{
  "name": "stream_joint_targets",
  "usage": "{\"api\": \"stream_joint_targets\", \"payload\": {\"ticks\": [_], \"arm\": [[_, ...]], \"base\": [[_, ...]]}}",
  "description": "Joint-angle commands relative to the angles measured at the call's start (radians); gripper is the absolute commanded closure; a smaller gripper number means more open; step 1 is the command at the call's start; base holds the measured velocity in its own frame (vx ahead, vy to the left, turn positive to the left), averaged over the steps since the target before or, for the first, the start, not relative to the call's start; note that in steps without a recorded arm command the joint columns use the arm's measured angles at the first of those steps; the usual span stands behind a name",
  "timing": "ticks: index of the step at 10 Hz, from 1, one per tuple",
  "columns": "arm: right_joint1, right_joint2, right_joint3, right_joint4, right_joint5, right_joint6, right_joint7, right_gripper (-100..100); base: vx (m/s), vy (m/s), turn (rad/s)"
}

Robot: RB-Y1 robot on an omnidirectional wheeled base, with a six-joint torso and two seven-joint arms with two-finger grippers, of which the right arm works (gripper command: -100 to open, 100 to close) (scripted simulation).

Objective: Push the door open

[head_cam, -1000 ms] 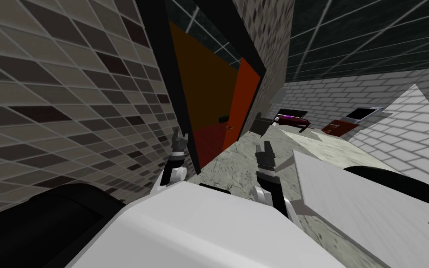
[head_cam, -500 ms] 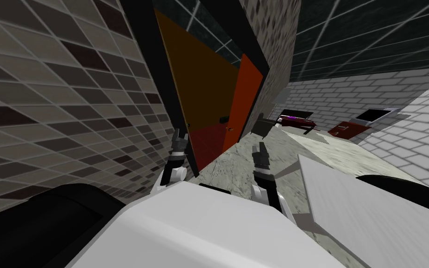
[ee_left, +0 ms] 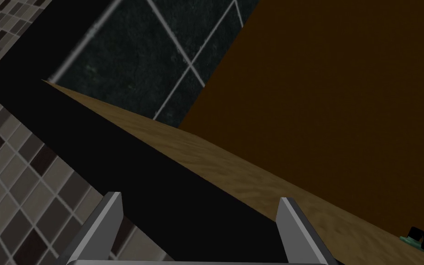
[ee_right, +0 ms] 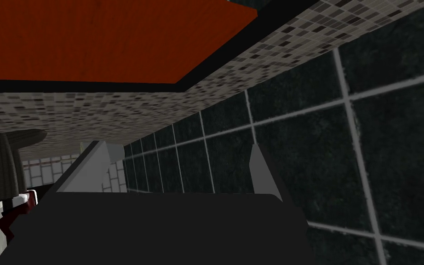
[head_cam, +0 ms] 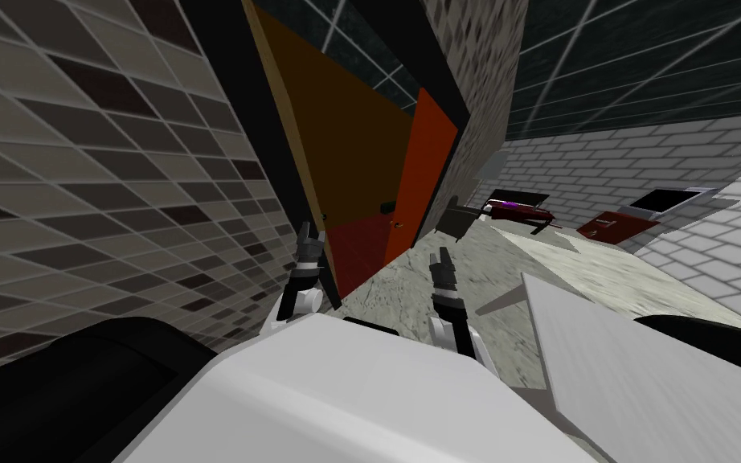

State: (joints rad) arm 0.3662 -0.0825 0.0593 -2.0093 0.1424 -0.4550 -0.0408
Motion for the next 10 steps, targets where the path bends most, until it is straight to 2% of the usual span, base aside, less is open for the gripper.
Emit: {"api": "stream_joint_targets", "payload": {"ticks": [1, 10], "arm": [[-0.011, -0.003, 0.003, 0.03, 0.004, -0.01, -0.008, -100], [-0.085, -0.014, 0.026, 0.217, 0.033, -0.065, -0.048, -100]], "base": [[0.098, -0.057, 0.052], [0.093, -0.068, 0.046]]}}
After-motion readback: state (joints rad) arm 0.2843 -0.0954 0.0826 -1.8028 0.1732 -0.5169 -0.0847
